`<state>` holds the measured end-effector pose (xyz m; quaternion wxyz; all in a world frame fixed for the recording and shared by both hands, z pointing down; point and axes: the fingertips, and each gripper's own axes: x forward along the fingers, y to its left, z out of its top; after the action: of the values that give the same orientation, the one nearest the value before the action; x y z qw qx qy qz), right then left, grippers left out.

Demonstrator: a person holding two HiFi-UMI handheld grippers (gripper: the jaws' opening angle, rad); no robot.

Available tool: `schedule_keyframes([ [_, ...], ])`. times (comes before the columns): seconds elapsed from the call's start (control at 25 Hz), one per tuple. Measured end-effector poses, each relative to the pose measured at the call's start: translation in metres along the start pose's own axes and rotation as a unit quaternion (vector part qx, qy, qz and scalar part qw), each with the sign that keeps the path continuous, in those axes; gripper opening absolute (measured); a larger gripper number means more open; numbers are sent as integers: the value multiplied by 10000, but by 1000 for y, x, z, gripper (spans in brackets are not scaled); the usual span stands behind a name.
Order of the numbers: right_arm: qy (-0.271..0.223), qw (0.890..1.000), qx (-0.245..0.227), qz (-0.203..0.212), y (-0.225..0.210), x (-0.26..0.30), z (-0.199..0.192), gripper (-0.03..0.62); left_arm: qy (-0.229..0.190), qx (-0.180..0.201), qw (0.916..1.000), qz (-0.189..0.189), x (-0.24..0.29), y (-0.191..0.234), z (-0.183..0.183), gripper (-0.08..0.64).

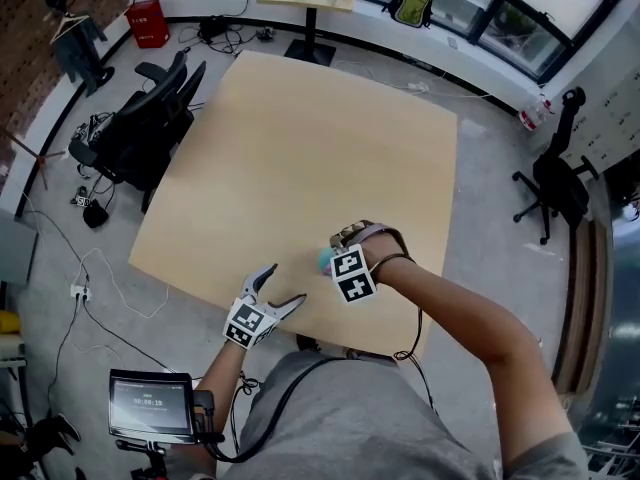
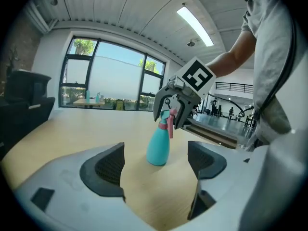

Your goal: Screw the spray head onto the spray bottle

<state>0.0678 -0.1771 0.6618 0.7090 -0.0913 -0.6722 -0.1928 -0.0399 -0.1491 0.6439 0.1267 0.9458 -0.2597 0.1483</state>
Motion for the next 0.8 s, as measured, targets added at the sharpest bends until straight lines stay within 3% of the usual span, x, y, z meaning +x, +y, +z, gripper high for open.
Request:
schedule_keyframes([
  [0.12,-211,9977,481,-417,-8,-23,-5,253,-236,142,9995,157,-22,6,23,411],
  [0.2,-420,9907,956,-875,-15,-47,-13,253,-436,231,9984,269,-38,9,43,411],
  [0.28,-900,9706,1709,-1436,-22,-84,-21,253,-659,362,9964,402,-55,8,70,409],
  [0.32,-1299,9516,2198,-1708,-23,-108,-23,253,-802,404,9948,472,-64,5,86,400],
  [0.36,-1800,9247,2738,-1938,-21,-136,-24,253,-971,408,9930,531,-74,-1,105,383],
  [0.4,-2377,8891,3288,-2117,-16,-166,-24,250,-1159,372,9910,564,-85,-9,126,349],
  [0.44,-3005,8451,3794,-2273,-7,-199,-22,243,-1359,313,9886,560,-96,-21,148,274],
  [0.48,-3658,7933,4215,-2433,7,-233,-21,148,-1561,252,9861,518,-107,-35,169,163],
  [0.52,-4302,7360,4543,-2585,24,-266,-20,9,-1757,202,9832,458,-117,-52,189,50],
  [0.56,-4889,6775,4790,-2693,44,-296,-20,5,-1939,174,9800,416,-128,-69,207,5],
  [0.6,-5387,6225,4963,-2755,67,-321,-20,5,-2102,184,9766,416,-137,-87,223,5],
  [0.64,-5783,5753,5062,-2798,92,-341,-18,5,-2251,236,9730,460,-146,-105,236,5],
  [0.68,-6066,5413,5080,-2846,119,-358,-15,5,-2382,324,9692,530,-154,-125,246,5],
  [0.72,-6239,5236,5013,-2919,145,-370,-11,5,-2467,450,9662,605,-160,-146,253,5],
  [0.76,-6325,5193,4893,-3014,171,-381,-7,5,-2477,619,9645,672,-165,-169,257,5],
  [0.8,-6356,5217,4762,-3115,197,-391,-3,5,-2410,819,9642,743,-168,-191,257,5],
])
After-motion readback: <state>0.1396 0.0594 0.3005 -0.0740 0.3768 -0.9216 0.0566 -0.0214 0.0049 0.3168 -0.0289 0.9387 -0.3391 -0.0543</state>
